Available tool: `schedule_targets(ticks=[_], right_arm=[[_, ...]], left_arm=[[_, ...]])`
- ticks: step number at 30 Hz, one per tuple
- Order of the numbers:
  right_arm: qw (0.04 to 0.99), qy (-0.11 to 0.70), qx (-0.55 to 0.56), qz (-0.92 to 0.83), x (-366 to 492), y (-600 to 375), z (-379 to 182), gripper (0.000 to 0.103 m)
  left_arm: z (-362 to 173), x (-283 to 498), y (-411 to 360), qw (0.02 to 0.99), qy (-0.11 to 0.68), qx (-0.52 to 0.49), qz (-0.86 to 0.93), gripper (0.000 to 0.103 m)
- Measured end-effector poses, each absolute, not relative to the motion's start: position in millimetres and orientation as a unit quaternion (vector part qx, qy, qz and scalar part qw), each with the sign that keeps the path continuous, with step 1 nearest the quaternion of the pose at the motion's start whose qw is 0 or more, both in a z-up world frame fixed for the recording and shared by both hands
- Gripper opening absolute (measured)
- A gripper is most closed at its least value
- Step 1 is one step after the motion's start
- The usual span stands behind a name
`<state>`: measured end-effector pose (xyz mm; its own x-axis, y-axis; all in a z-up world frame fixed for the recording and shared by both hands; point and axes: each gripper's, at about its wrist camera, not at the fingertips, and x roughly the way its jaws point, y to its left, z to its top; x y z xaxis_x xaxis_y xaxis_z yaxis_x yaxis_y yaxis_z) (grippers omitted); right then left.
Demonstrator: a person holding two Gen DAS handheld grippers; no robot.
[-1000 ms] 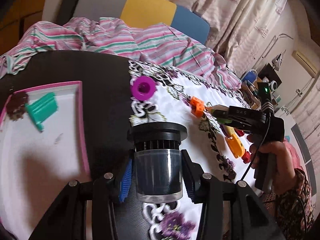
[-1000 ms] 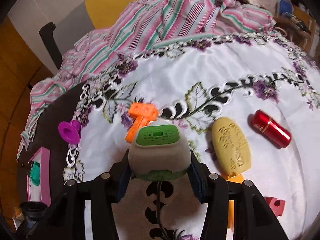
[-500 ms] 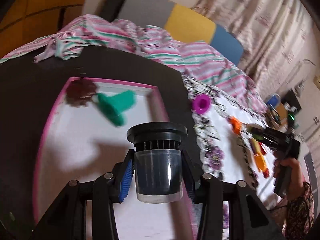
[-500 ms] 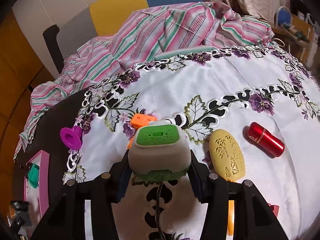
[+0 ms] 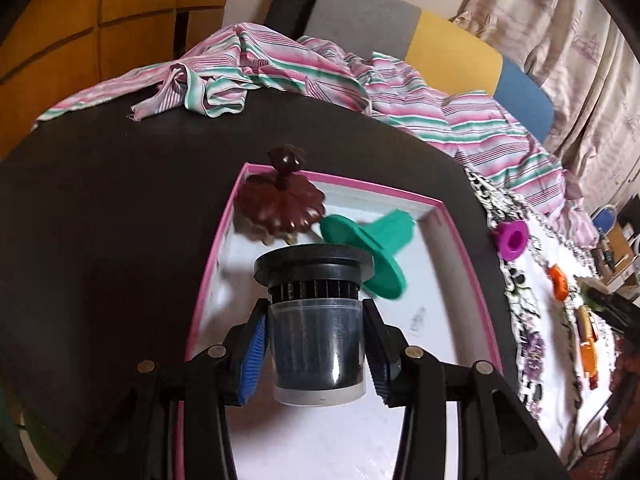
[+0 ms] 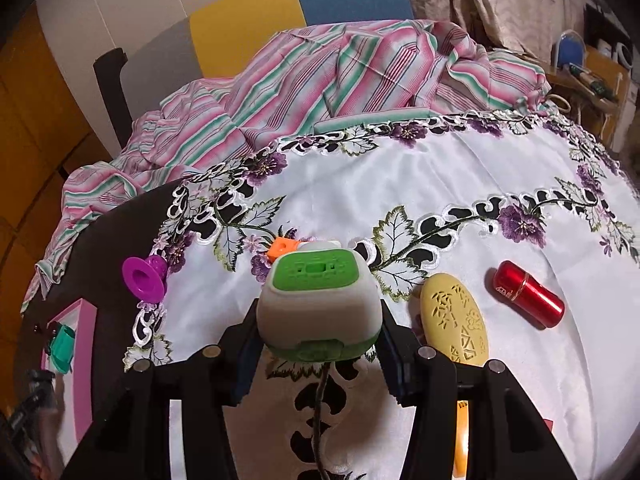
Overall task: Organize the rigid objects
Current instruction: 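Carry the clear jar into the pink tray and open the left tool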
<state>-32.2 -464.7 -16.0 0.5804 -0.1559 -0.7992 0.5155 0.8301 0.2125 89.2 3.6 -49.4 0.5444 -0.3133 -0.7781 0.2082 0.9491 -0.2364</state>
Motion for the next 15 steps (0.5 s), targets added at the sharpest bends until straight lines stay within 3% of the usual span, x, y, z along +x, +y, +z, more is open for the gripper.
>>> schedule_targets(ticks=[7,15], right_arm=[[0.859,0.418,0.216,-0.204,-32,-467,-19,0.052],[0.864,0.416,0.203,-0.199,-29,-461,-17,0.052]], left_arm=[[-42,88,18,0.888,0.441,-0.075,-0.11,0.055],[-38,64,28,0.878,0.437,-0.133,-0.142,0.055]])
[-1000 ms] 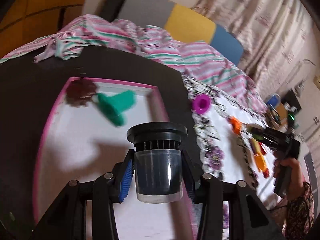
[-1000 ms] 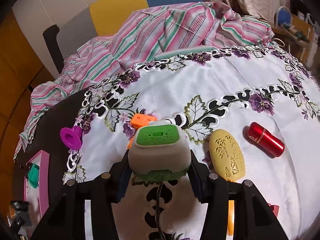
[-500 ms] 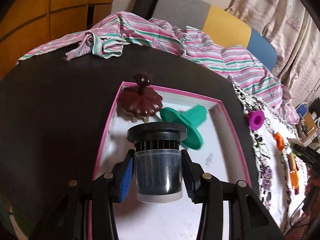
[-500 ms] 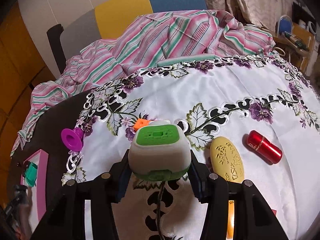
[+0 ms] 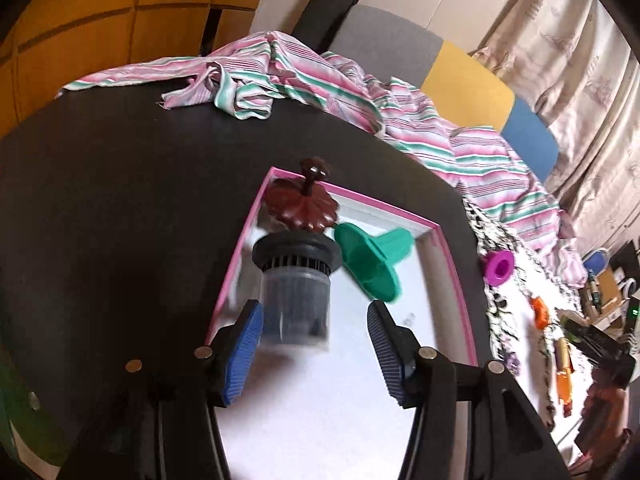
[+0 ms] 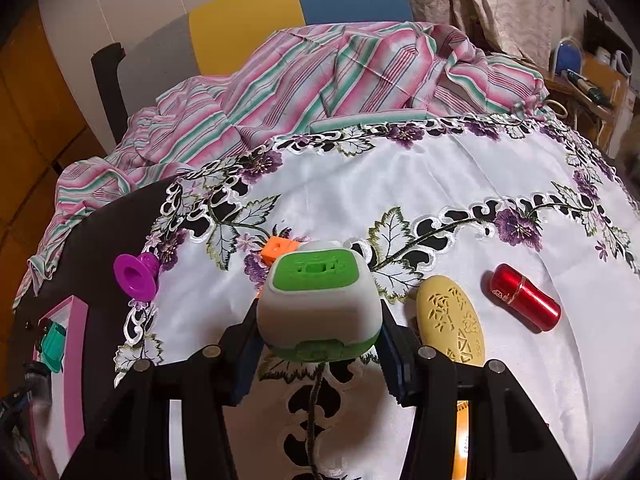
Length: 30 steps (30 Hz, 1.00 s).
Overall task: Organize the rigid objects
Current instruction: 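Carry the clear jar into the pink tray and open the left tool, then carry the white box into the pink tray and open the right tool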
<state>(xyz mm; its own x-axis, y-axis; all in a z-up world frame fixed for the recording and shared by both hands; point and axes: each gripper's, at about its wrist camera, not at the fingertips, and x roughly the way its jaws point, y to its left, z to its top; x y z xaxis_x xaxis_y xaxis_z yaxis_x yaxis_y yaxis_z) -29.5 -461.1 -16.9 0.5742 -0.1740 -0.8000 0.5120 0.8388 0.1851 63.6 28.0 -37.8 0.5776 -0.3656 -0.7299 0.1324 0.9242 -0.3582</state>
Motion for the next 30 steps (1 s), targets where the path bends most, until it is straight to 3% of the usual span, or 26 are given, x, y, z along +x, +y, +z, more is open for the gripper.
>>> schedule_targets(ticks=[11,30], right_arm=[[0.883,0.388,0.205,-0.164,-35,-425,1,0.052],[0.904,0.397,0.154,-0.007,-10,-260,17,0.052]], left_arm=[[-35,43,13,0.867,0.444,-0.118,-0.196,0.055],[-39,31,17,0.856,0.458,-0.117,-0.21,0.055]])
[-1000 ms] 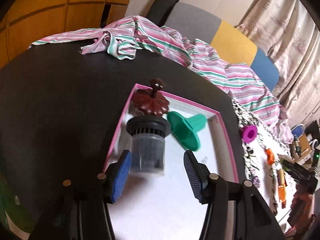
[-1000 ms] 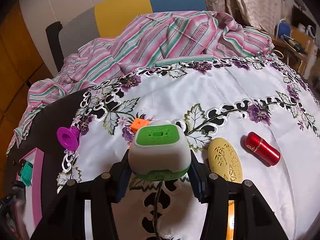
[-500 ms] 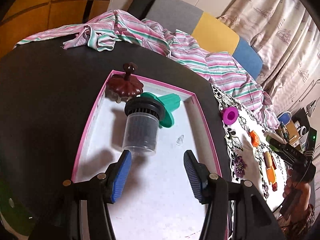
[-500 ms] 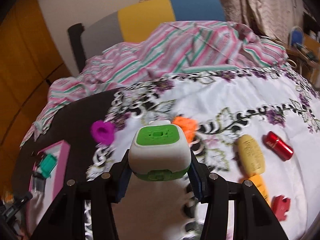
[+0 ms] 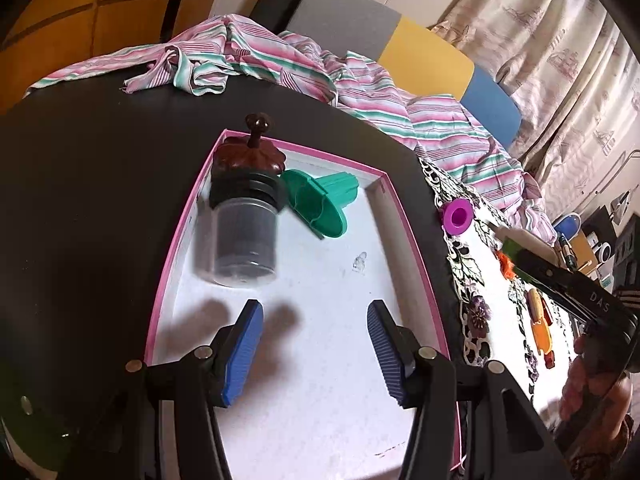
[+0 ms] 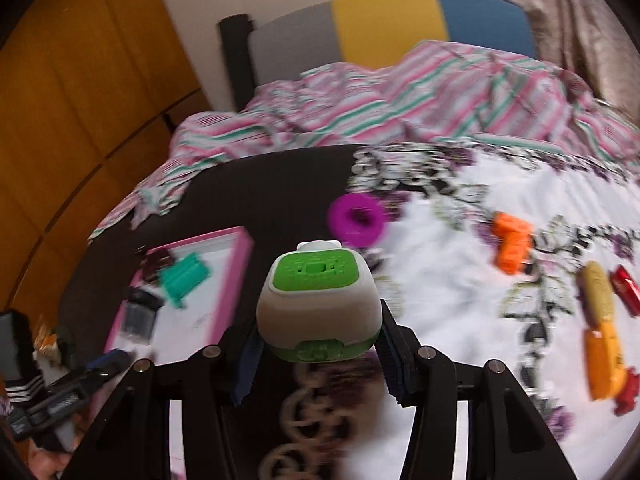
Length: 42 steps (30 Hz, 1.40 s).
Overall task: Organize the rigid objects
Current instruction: 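Carry the white box into the pink tray and open the right tool, then withdraw the right tool from the tray toward the tablecloth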
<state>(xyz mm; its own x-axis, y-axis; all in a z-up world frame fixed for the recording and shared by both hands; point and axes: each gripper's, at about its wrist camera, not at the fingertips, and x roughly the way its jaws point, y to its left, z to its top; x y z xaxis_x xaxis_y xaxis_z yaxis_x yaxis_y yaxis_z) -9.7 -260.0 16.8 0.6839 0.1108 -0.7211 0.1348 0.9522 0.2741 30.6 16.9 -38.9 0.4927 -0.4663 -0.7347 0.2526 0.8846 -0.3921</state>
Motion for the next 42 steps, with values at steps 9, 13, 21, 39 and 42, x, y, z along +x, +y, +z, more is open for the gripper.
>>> schedule_targets(ticks=[9,13,21,39,42], right_arm=[[0.903,0.409,0.117,0.057,26,-183,16,0.052],[0.898,0.423,0.108,0.054,39,-164,10,0.052],[0.894,0.442,0.071,0.026,73,-142,-8,0.052],[0.902,0.42,0.098,0.016,63,-154,-3,0.073],[0.899,0.424,0.108,0.015,54,-159,-4,0.073]], left_arm=[[-35,24,29,0.858,0.453,-0.122,-0.211,0.055],[-34,23,37,0.858,0.45,-0.132,-0.211,0.055],[-33,20,47,0.857,0.448,-0.144,-0.21,0.055],[-35,20,50,0.854,0.453,-0.15,-0.209,0.055],[-36,18,47,0.852,0.455,-0.147,-0.212,0.055]])
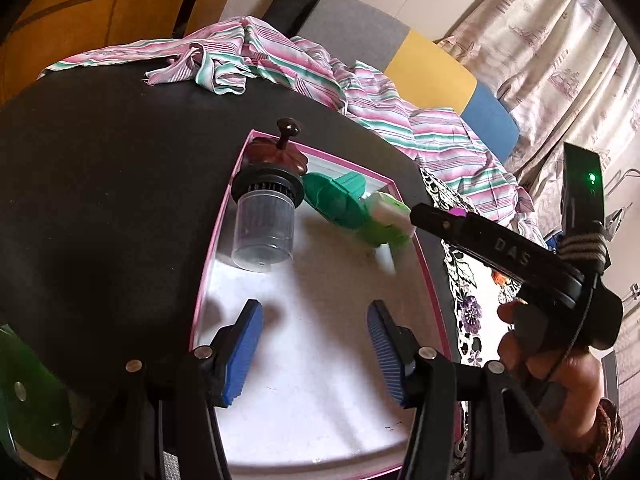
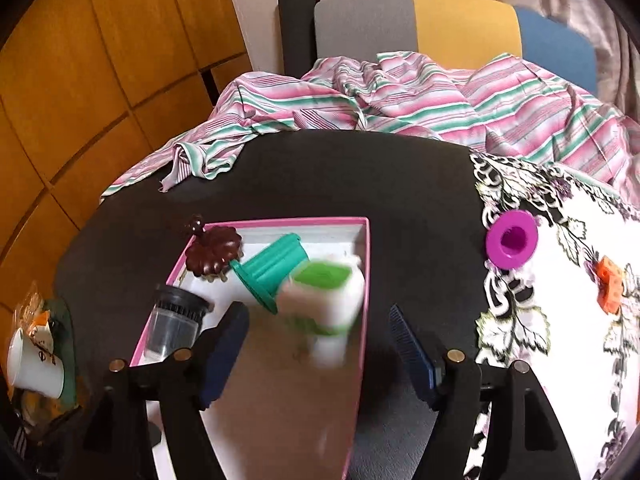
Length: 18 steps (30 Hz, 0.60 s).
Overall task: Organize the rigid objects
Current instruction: 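Withdraw the right tool from the tray toward the tablecloth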
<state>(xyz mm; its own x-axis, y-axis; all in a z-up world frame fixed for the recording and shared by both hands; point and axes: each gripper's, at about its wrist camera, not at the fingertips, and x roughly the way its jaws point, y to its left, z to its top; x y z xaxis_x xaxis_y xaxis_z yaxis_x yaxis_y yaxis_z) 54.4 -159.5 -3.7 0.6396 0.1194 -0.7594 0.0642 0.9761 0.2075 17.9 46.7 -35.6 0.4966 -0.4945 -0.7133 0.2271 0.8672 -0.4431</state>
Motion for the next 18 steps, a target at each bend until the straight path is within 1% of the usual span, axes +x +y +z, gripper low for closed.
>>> schedule_targets(ticks=[4,18], right_arm=[[0.894,0.427,0.136,0.013,45,-170,-4,0.073],[0.89,0.433,0.144,-0.009,14,-194,1,0.075]], left_arm=[[-35,17,45,0.85,0.458,-0.148,-0.215,0.055],[-33,10,29,0.847,0.46,-0.131,-0.233,0.055]])
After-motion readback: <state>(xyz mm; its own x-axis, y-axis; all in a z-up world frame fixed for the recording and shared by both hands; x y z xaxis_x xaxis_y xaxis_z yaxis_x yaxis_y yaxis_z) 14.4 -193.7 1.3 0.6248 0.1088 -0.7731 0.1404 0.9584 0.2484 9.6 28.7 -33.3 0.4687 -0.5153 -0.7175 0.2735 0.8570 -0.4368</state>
